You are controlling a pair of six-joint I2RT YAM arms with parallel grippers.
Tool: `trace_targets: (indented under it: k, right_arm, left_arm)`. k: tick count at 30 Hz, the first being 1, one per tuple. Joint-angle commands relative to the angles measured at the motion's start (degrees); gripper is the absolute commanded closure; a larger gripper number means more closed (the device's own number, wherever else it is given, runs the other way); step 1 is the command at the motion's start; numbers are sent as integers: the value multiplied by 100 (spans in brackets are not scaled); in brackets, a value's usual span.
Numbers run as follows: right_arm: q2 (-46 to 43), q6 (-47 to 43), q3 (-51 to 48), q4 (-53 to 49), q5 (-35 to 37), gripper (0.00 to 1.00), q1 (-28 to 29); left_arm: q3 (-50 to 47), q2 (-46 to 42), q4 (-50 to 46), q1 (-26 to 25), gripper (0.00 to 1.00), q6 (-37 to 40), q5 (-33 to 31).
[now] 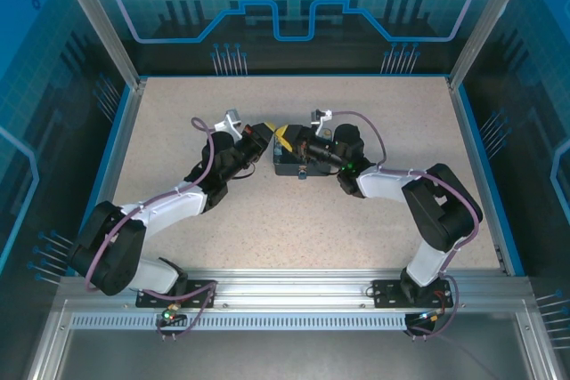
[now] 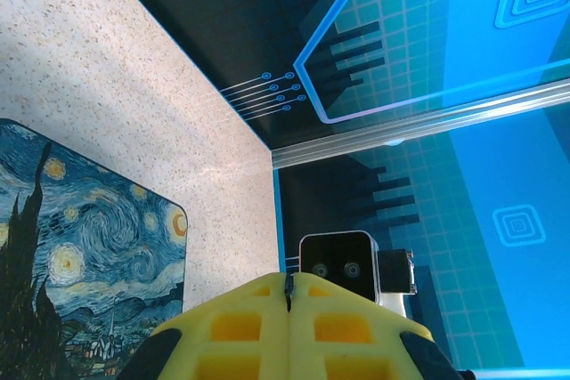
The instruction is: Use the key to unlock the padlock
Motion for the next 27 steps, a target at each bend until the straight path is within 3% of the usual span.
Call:
trace_targets:
  k: [1,8,13,21,24,27]
  right_arm:
    - [105,18,9,188,5,85,110]
    - [106,36,-9,226,-13,88,151]
    - [106,36,-24,220,-22,100,154]
    - [81,-6,-156,225,45,100,129]
    - [-1,-59,-319,199,84,100,80]
    - [-175,-127,-543,145,157,100,49]
  left_arm:
    - [-68,-196,100,-40,100,-57,-171]
    - [-81,-212,54,-49,100,-39,-238]
    - [-87,-219,52,-51,100,-39,-250]
    - [-90,-307,-107,-50,100,-2,-254]
    - [-69,-508,-399,-11,56,126,-266]
    - [29,-808,-935,106,35,308,-214]
